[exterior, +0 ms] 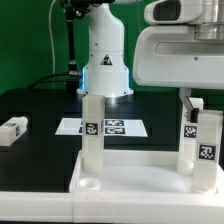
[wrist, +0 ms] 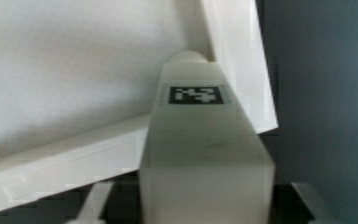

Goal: Assemble desk

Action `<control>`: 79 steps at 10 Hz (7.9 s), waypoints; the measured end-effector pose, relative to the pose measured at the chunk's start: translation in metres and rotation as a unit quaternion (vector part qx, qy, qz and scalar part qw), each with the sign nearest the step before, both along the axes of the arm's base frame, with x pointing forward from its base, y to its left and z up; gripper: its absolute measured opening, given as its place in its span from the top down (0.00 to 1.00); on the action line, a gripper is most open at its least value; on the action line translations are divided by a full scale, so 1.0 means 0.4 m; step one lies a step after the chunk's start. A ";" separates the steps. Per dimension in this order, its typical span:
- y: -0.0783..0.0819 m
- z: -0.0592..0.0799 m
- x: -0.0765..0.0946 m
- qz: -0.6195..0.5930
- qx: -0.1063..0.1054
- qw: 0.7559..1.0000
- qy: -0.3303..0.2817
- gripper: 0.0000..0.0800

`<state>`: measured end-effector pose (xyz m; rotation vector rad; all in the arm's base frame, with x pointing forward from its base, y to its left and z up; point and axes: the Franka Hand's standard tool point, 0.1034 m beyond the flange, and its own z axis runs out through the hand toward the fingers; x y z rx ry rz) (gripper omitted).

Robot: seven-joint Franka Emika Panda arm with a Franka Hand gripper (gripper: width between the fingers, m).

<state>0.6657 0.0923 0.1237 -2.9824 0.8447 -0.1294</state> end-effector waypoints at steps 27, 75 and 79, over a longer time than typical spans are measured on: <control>0.013 -0.002 -0.009 0.113 -0.010 0.993 0.005 0.19; 0.023 -0.005 -0.015 0.242 -0.018 0.970 0.009 0.64; 0.023 -0.003 -0.015 0.183 -0.011 0.983 0.010 0.64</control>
Offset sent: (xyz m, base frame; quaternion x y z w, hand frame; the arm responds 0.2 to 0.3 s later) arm -0.0109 0.0044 -0.0088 0.0053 -0.0208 0.2922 0.9561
